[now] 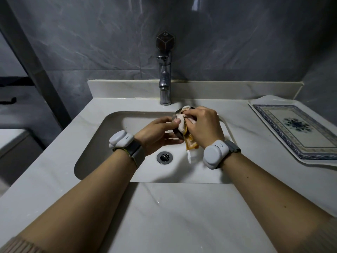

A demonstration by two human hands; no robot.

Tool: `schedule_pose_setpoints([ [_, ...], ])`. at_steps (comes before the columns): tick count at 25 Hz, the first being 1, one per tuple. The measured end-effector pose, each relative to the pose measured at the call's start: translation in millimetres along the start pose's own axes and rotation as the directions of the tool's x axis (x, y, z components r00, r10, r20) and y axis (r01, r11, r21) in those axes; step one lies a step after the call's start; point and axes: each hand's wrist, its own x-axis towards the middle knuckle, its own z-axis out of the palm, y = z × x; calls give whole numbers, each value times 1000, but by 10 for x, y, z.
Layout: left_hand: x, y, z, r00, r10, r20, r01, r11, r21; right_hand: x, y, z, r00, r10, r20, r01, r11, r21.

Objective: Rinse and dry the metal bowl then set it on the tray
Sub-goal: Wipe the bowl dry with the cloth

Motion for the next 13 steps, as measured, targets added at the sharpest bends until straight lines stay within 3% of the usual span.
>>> schedule_pose_setpoints([
  [4, 18, -3, -12, 1000, -10, -10, 10, 1000, 16, 10, 11, -18, 999, 43, 11, -43, 998, 49],
  [7, 17, 16, -42, 1000, -4, 11, 3, 993, 115, 20, 54, -57, 995, -28, 93, 14, 990, 141],
  [13, 77, 10, -80, 997, -54, -50, 58, 996, 65, 9, 56, -63, 956, -167, 240, 132, 979, 154],
])
